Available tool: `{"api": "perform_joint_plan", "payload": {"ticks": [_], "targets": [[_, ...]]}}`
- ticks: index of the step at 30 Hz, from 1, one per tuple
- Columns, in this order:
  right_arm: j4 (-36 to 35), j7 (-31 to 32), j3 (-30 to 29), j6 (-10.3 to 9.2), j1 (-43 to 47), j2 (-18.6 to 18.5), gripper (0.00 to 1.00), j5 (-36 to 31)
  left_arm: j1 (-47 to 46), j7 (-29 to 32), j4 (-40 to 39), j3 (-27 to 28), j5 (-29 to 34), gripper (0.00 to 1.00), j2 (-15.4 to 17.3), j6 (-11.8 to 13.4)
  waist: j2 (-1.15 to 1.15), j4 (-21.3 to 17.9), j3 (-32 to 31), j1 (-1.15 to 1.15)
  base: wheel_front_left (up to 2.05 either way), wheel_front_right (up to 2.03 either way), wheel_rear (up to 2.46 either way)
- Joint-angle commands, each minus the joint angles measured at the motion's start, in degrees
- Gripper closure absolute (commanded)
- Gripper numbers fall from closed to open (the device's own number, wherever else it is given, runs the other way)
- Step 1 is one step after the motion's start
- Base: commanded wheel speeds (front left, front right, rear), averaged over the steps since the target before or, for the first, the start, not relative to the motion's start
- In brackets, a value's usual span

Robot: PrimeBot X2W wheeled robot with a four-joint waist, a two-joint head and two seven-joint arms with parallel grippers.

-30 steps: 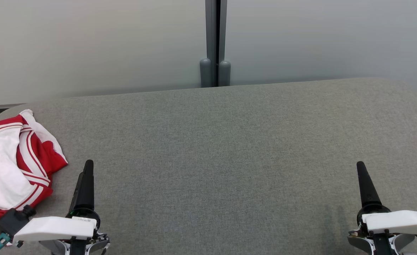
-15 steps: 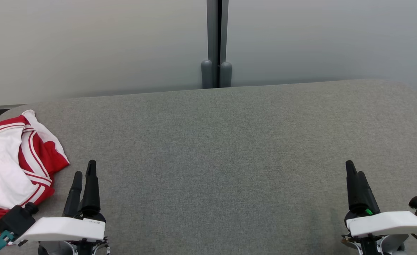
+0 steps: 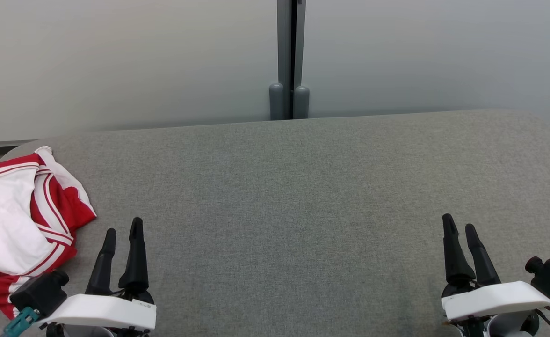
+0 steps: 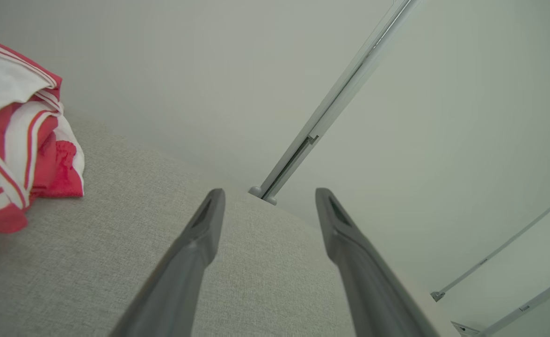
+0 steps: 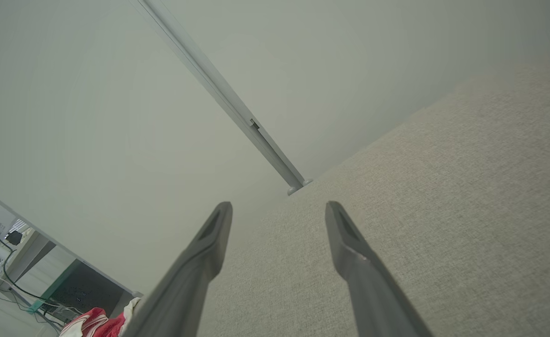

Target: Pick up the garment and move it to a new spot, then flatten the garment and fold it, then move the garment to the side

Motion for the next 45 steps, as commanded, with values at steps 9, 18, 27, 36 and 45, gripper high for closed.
{"api": "perform_joint_plan", "payload": {"ticks": [9,18,27,36,45], "targets": [[-1.79,-2.10,1.39,0.02,0.18,-0.40,0.00,-7.97,0.75,-1.97,-1.16,-0.90,8.45,0.00,0.39,0.45,0.00,0.05,-0.57,0.00,0.00,0.00,0.00],[-2.37,-3.42,3.18,0.02,0.74,-0.42,0.00,-13.70,1.70,-3.30,-1.36,-1.54,14.22,0.00,0.42,1.05,0.00,-0.09,-1.02,0.00,0.00,0.00,0.00],[-2.27,-4.54,3.28,0.02,1.08,-0.45,0.00,-18.29,2.42,-4.39,-1.39,-2.19,19.33,0.00,0.45,1.95,0.00,-0.39,-1.60,0.00,0.00,0.00,0.00],[-1.95,-5.70,3.55,0.01,2.09,-0.47,0.00,-23.08,3.45,-5.60,-0.24,-3.26,23.27,0.00,0.47,1.02,0.00,-0.32,-2.17,0.00,0.00,0.00,0.00],[-1.36,-6.83,3.67,0.01,2.35,-0.49,0.00,-26.18,3.83,-6.72,0.89,-3.39,27.67,0.00,0.48,1.29,0.00,0.02,-2.39,0.00,0.00,0.00,0.00]]}}
